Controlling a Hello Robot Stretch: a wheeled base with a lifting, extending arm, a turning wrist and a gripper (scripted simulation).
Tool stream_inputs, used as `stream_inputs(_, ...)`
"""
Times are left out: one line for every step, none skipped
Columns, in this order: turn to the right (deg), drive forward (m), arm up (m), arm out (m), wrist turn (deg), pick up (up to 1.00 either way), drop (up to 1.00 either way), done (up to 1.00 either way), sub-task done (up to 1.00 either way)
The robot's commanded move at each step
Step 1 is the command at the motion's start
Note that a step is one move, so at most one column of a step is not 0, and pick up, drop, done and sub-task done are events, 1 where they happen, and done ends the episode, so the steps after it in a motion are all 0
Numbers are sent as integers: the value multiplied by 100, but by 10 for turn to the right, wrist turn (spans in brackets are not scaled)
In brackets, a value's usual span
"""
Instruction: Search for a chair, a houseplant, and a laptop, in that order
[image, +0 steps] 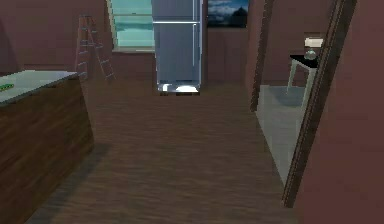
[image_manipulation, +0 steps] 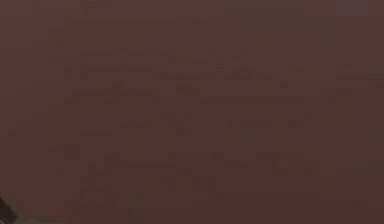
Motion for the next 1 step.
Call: stream_inputs(60,0,0,0,0,0,0,0,0)
